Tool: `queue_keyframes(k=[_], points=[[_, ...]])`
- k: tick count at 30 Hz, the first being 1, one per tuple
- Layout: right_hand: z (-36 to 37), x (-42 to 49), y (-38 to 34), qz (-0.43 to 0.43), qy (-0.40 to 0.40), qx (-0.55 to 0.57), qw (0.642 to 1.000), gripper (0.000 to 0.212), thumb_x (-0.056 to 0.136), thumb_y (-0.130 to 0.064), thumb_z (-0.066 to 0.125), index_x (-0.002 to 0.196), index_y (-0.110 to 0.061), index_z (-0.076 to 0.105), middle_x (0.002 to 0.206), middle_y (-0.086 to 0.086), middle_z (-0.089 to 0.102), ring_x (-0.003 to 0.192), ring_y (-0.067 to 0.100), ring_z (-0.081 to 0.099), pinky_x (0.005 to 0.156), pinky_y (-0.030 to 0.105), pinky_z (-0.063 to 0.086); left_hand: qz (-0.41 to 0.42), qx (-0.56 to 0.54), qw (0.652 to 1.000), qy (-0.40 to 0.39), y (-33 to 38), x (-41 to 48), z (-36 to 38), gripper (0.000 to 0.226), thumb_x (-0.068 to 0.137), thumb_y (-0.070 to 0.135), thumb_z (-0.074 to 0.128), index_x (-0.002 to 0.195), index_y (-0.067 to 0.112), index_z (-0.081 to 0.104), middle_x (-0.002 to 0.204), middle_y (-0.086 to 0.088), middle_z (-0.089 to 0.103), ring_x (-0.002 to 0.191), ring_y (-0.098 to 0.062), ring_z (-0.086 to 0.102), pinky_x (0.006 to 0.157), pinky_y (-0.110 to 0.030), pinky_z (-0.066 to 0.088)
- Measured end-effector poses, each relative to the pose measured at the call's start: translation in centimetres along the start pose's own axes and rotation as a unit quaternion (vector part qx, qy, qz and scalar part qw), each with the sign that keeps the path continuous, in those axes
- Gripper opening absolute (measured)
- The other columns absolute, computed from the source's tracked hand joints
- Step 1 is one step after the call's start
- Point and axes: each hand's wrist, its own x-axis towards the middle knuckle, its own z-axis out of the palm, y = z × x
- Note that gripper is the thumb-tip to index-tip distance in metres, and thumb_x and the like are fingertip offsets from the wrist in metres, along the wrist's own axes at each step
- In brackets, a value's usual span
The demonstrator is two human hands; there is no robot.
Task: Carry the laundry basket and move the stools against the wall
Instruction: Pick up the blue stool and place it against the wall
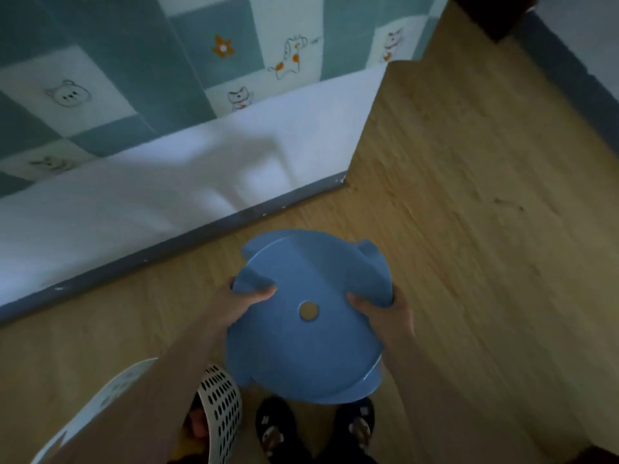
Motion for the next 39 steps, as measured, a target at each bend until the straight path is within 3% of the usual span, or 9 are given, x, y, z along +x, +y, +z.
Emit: queue_keyframes(k=[4, 8, 10, 14, 18, 22, 26, 34, 39], points=[[5.3, 2.6, -4.1, -0.027, -0.033, -0.053, 0.998, 0.068, 0.052, -0.042, 0.087, 0.114, -0.034, 0.061, 0.098, -0.014, 0.069, 0.094, 0.016, 0.068, 0.083, 0.039, 0.056, 0.010, -0.068, 0.997, 0.038, 1.0, 1.5, -3.9, 0.082, 0.047, 0.044, 0.089, 0.120, 0.016, 0.065, 0.114, -0.001, 0.071, 0.099, -0.023, 0.068, 0.090, -0.044, 0.053], [10.3, 5.6, -7.7, -0.049, -0.081, -0.079, 0.992, 0.071, 0.054, -0.044, 0.085, 0.119, -0.031, 0.061, 0.102, -0.011, 0.070, 0.094, 0.016, 0.068, 0.079, 0.037, 0.057, 0.016, -0.141, 0.986, 0.083, 1.9, 3.6, -6.8, 0.070, 0.065, 0.034, 0.084, 0.126, 0.013, 0.059, 0.116, -0.002, 0.067, 0.101, -0.025, 0.065, 0.088, -0.045, 0.051], [12.3, 6.9, -9.1, -0.046, -0.111, -0.070, 0.990, 0.069, 0.053, -0.042, 0.085, 0.117, -0.029, 0.063, 0.097, -0.008, 0.072, 0.089, 0.018, 0.071, 0.076, 0.039, 0.059, 0.017, -0.159, 0.982, 0.101, 2.4, 4.8, -7.7, 0.055, 0.069, 0.030, 0.082, 0.118, 0.014, 0.062, 0.109, 0.000, 0.068, 0.103, -0.028, 0.065, 0.087, -0.046, 0.051], [16.2, 9.7, -11.7, -0.062, -0.159, -0.083, 0.982, 0.030, 0.073, -0.023, 0.081, 0.096, -0.033, 0.063, 0.080, -0.010, 0.073, 0.070, 0.010, 0.069, 0.071, 0.033, 0.059, 0.024, -0.195, 0.972, 0.128, 3.7, 7.6, -9.5, 0.029, 0.076, 0.020, 0.078, 0.102, 0.019, 0.066, 0.101, 0.003, 0.070, 0.095, -0.021, 0.066, 0.082, -0.039, 0.051], [18.9, 11.7, -13.1, -0.063, -0.174, -0.091, 0.979, 0.042, 0.076, -0.024, 0.080, 0.114, -0.024, 0.062, 0.097, -0.008, 0.071, 0.088, 0.015, 0.070, 0.078, 0.037, 0.059, 0.022, -0.201, 0.969, 0.143, 4.5, 10.0, -10.5, 0.021, 0.077, 0.023, 0.078, 0.094, 0.022, 0.065, 0.098, 0.004, 0.068, 0.090, -0.018, 0.065, 0.088, -0.042, 0.050], [20.5, 13.7, -13.4, -0.063, -0.184, -0.110, 0.975, 0.023, 0.082, -0.021, 0.075, 0.100, -0.028, 0.063, 0.092, -0.011, 0.069, 0.085, 0.013, 0.068, 0.076, 0.035, 0.057, 0.004, -0.215, 0.965, 0.150, 5.0, 11.5, -11.0, 0.044, 0.077, 0.026, 0.078, 0.117, 0.013, 0.063, 0.113, -0.004, 0.068, 0.103, -0.027, 0.064, 0.095, -0.046, 0.050], [21.9, 14.9, -13.4, -0.061, -0.198, -0.139, 0.968, 0.039, 0.084, -0.021, 0.073, 0.121, -0.021, 0.060, 0.099, -0.012, 0.068, 0.086, 0.009, 0.067, 0.070, 0.028, 0.054, -0.012, -0.227, 0.962, 0.150, 4.1, 12.5, -11.2, 0.044, 0.077, 0.025, 0.077, 0.117, 0.014, 0.062, 0.117, -0.005, 0.067, 0.103, -0.026, 0.064, 0.089, -0.043, 0.050], [22.3, 16.5, -12.3, -0.010, -0.169, -0.192, 0.967, 0.052, 0.082, -0.037, 0.073, 0.128, -0.021, 0.055, 0.115, -0.004, 0.066, 0.100, 0.020, 0.064, 0.092, 0.044, 0.053, -0.041, -0.235, 0.956, 0.172, 3.2, 13.6, -10.9, 0.067, 0.072, 0.031, 0.081, 0.131, 0.015, 0.054, 0.124, -0.006, 0.065, 0.106, -0.027, 0.065, 0.093, -0.046, 0.052], [22.4, 15.7, -12.2, -0.086, -0.149, -0.237, 0.956, 0.051, 0.085, -0.034, 0.068, 0.131, -0.023, 0.049, 0.110, -0.010, 0.060, 0.101, 0.016, 0.061, 0.079, 0.030, 0.048, -0.031, -0.204, 0.959, 0.196, 3.7, 13.3, -10.4, 0.069, 0.075, 0.032, 0.078, 0.136, 0.017, 0.050, 0.130, -0.004, 0.062, 0.110, -0.024, 0.062, 0.095, -0.042, 0.050]])
